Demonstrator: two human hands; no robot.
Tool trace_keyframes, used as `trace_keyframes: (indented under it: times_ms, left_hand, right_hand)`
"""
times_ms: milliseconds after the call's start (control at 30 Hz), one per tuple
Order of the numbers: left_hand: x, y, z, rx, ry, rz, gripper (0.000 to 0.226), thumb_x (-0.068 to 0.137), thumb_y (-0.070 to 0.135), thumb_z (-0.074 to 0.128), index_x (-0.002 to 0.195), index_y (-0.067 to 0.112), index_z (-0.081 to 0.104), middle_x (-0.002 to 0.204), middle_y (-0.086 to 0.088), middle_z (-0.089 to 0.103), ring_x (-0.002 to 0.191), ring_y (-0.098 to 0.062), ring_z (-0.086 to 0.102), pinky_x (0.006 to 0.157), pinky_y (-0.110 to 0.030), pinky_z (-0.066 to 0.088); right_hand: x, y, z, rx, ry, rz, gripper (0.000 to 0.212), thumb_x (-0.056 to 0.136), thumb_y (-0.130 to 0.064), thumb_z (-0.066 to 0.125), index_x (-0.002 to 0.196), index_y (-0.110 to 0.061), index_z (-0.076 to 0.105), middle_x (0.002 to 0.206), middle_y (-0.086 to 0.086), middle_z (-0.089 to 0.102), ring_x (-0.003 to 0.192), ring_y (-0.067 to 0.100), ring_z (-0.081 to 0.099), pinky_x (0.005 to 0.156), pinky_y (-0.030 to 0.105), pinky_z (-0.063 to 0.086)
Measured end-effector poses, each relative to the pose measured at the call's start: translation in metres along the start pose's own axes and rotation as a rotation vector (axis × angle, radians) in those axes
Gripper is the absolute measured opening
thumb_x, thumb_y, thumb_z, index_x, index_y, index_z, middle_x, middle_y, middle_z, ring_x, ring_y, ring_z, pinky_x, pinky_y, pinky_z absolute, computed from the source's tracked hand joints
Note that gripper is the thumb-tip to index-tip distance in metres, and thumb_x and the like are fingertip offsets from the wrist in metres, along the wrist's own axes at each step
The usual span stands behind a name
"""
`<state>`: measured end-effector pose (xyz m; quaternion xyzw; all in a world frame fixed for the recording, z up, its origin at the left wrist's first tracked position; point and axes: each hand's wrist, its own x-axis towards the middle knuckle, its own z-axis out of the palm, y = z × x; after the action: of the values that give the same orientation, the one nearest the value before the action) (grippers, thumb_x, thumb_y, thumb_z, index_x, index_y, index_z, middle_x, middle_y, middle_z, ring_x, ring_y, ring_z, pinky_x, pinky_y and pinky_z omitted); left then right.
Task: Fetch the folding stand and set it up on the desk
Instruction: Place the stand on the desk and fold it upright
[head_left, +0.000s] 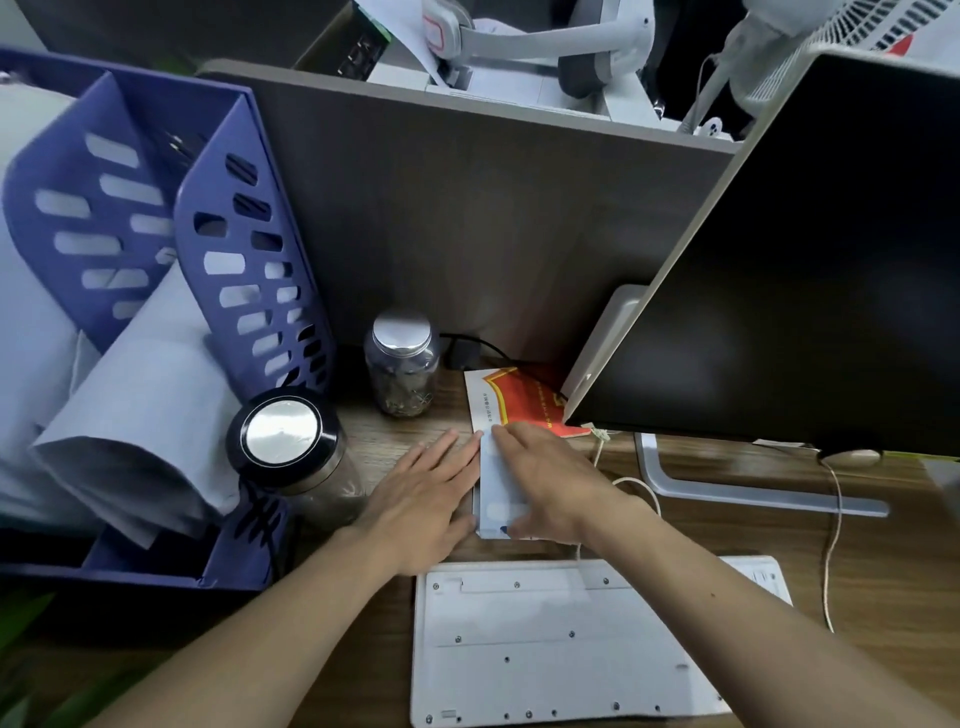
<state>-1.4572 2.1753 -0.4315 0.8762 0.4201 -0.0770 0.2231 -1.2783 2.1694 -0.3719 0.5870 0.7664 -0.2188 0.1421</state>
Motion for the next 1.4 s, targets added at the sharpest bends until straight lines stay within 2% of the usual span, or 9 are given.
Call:
trace_keyframes:
  times_ms: [67, 133, 300, 533, 633, 800, 1067, 1200, 1400]
  left_hand:
    - [0.003, -0.003, 0.003, 0.007, 0.004, 0.003, 0.077, 0.1, 0.054, 0.031, 0.162, 0.028, -0.006, 0.173, 0.011, -0.009, 0.159, -0.013, -0.014, 0.126, -0.034, -0.009]
    - [0.006, -0.002, 0.007, 0.022, 0.001, -0.001, 0.081, 0.095, 0.061, 0.026, 0.162, 0.028, -0.004, 0.173, 0.01, -0.008, 0.159, -0.013, -0.014, 0.127, -0.036, -0.009]
    - [0.009, 0.004, 0.007, 0.075, -0.016, -0.037, 0.086, 0.096, 0.06, 0.041, 0.162, 0.025, -0.002, 0.173, 0.007, -0.006, 0.159, -0.016, -0.013, 0.13, -0.043, -0.002]
    - [0.01, 0.01, 0.0, 0.086, -0.033, -0.049, 0.085, 0.097, 0.058, 0.041, 0.162, 0.025, -0.004, 0.174, 0.009, -0.005, 0.16, -0.018, -0.011, 0.13, -0.046, 0.0]
    - [0.011, 0.011, 0.0, 0.094, -0.043, -0.051, 0.083, 0.098, 0.059, 0.038, 0.162, 0.025, -0.003, 0.174, 0.009, -0.006, 0.16, -0.018, -0.012, 0.129, -0.046, 0.0]
    - [0.012, 0.011, 0.002, 0.077, -0.045, -0.062, 0.082, 0.098, 0.061, 0.038, 0.162, 0.028, -0.002, 0.173, 0.012, -0.006, 0.16, -0.017, -0.012, 0.129, -0.046, -0.001]
    - [0.015, 0.011, 0.003, 0.075, -0.043, -0.068, 0.086, 0.095, 0.061, 0.043, 0.162, 0.029, -0.002, 0.173, 0.013, -0.004, 0.16, -0.018, -0.009, 0.129, -0.046, 0.0]
    - [0.013, 0.014, 0.002, 0.088, -0.05, -0.072, 0.085, 0.096, 0.063, 0.04, 0.162, 0.027, 0.0, 0.173, 0.011, -0.004, 0.16, -0.019, -0.009, 0.128, -0.046, -0.002]
    - [0.013, 0.016, -0.001, 0.108, -0.059, -0.082, 0.084, 0.097, 0.064, 0.039, 0.162, 0.026, 0.004, 0.174, 0.008, -0.004, 0.16, -0.02, -0.009, 0.129, -0.046, 0.001]
  right_hand:
    - [0.006, -0.005, -0.001, -0.053, 0.008, -0.004, 0.104, 0.063, -0.037, 0.088, 0.146, -0.01, 0.033, 0.137, 0.008, 0.042, 0.126, 0.028, 0.043, 0.101, 0.035, 0.041]
    - [0.008, -0.009, -0.003, -0.098, 0.005, -0.014, 0.101, 0.063, -0.034, 0.089, 0.144, -0.008, 0.035, 0.132, 0.009, 0.043, 0.121, 0.027, 0.044, 0.094, 0.034, 0.043]
    - [0.006, -0.012, -0.006, -0.19, 0.051, -0.037, 0.097, 0.061, -0.038, 0.088, 0.139, -0.006, 0.039, 0.13, 0.011, 0.043, 0.116, 0.026, 0.041, 0.09, 0.034, 0.044]
    - [-0.002, -0.011, 0.004, -0.277, 0.23, -0.08, 0.098, 0.057, -0.047, 0.083, 0.135, -0.005, 0.041, 0.12, 0.011, 0.047, 0.102, 0.025, 0.042, 0.087, 0.036, 0.043]
    - [-0.005, -0.012, 0.009, -0.279, 0.246, -0.057, 0.101, 0.05, -0.046, 0.087, 0.133, -0.006, 0.045, 0.112, 0.013, 0.05, 0.094, 0.026, 0.045, 0.079, 0.037, 0.044]
    - [-0.004, -0.007, 0.013, -0.277, 0.308, -0.045, 0.1, 0.03, -0.049, 0.091, 0.114, -0.007, 0.055, 0.095, 0.012, 0.055, 0.078, 0.025, 0.049, 0.063, 0.036, 0.046]
    - [-0.01, 0.0, -0.01, -0.262, 0.365, -0.045, 0.099, 0.033, -0.05, 0.09, 0.114, -0.01, 0.051, 0.101, 0.009, 0.052, 0.083, 0.023, 0.047, 0.068, 0.032, 0.045]
    - [-0.009, -0.002, -0.04, -0.297, 0.43, -0.084, 0.092, 0.044, -0.044, 0.09, 0.119, -0.009, 0.051, 0.105, 0.008, 0.051, 0.087, 0.023, 0.045, 0.073, 0.033, 0.042]
    - [-0.013, -0.004, -0.029, -0.283, 0.526, -0.056, 0.092, 0.035, -0.04, 0.095, 0.112, -0.006, 0.057, 0.097, 0.01, 0.055, 0.081, 0.025, 0.049, 0.066, 0.035, 0.046]
